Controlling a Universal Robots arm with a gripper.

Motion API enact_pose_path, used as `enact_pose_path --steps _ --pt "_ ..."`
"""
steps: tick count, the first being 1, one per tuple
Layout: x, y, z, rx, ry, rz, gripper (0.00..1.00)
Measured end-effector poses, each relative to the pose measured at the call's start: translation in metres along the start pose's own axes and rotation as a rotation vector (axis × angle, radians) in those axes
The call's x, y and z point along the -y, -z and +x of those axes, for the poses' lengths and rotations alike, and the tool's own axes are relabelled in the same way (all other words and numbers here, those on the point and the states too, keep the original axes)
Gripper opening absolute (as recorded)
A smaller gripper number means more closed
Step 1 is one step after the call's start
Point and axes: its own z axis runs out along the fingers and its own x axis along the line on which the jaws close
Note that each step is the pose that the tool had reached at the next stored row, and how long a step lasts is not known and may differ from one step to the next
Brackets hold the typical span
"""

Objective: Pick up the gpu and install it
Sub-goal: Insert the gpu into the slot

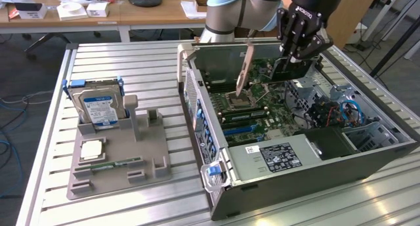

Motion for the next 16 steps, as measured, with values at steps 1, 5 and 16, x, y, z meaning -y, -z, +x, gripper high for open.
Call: enact_pose_path --steps 1,5,16 --pt "-0.0002 -0.0009 0.0 0.0006 0.001 0.0002 0.26" --pt "-0.0005 -0.0045 0.0 0.0024 0.004 0.0005 0.26" --pt "-0.0005 -0.0208 0.0 0.0045 0.012 0.0007 0.26"
